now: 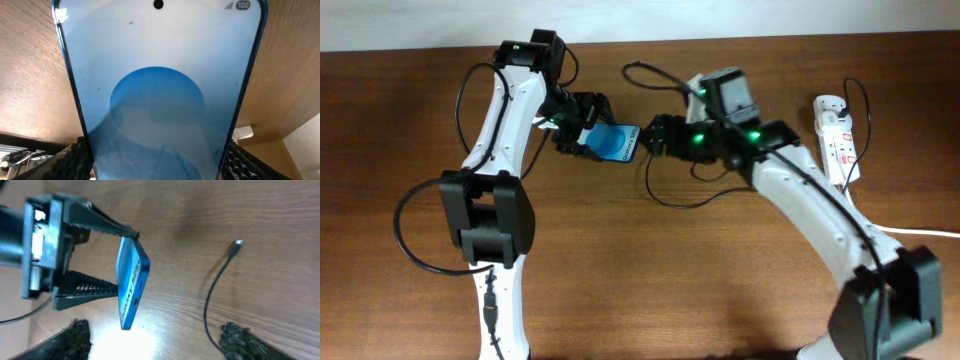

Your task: Plug charger to phone and switch on socket

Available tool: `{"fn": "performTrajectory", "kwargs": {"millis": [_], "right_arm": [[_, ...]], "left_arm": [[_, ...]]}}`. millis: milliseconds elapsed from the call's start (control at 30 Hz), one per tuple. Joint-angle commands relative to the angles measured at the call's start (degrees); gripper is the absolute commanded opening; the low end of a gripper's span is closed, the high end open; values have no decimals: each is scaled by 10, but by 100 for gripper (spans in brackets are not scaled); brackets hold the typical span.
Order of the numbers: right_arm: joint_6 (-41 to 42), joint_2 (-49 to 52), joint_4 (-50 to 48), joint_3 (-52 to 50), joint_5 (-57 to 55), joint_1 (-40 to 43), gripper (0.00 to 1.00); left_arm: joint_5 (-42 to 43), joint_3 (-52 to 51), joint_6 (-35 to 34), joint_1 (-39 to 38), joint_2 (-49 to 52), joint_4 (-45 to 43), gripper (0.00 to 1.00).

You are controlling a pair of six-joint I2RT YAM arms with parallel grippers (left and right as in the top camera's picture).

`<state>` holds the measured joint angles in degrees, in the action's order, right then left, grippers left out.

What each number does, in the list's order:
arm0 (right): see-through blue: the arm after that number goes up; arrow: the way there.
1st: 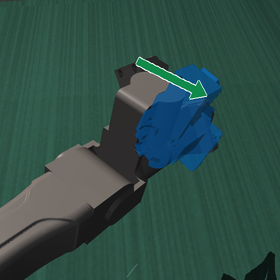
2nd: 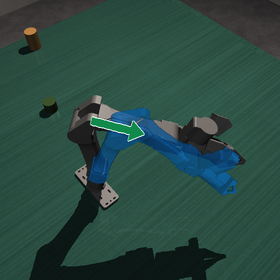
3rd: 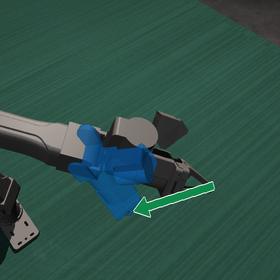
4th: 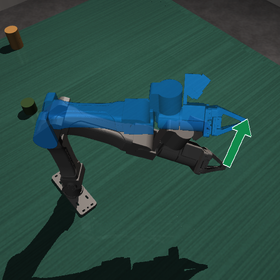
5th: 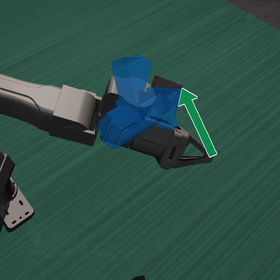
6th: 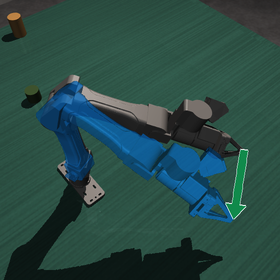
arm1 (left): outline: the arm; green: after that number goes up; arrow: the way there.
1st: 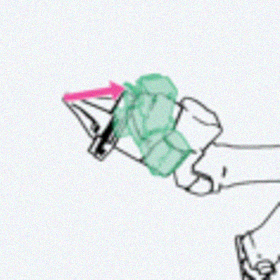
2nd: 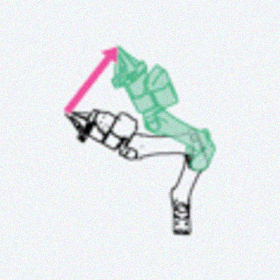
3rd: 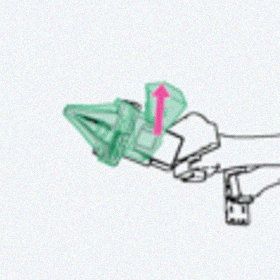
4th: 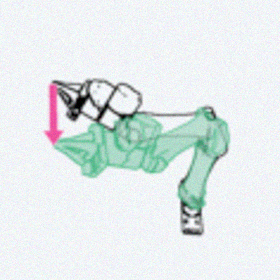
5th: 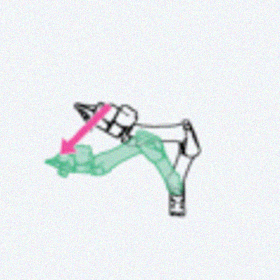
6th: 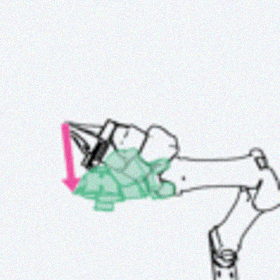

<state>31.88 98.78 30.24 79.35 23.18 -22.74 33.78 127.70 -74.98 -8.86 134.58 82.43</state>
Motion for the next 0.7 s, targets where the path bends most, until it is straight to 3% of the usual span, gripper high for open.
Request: {"fn": "performTrajectory", "kwargs": {"millis": [0,200,500,667], "right_arm": [[45,36,-34,11,-10,-32,69],[109,78,-103,11,-29,-60,47],[122,104,-136,11,-42,-70,38],[122,104,-136,11,-46,-73,27]], "left_arm": [[-6,15,-16,4,-3,1,0],[-3,15,-15,3,-3,18,0],[-2,15,-15,-23,-3,20,0],[-2,15,-16,-33,-3,20,0]]}}
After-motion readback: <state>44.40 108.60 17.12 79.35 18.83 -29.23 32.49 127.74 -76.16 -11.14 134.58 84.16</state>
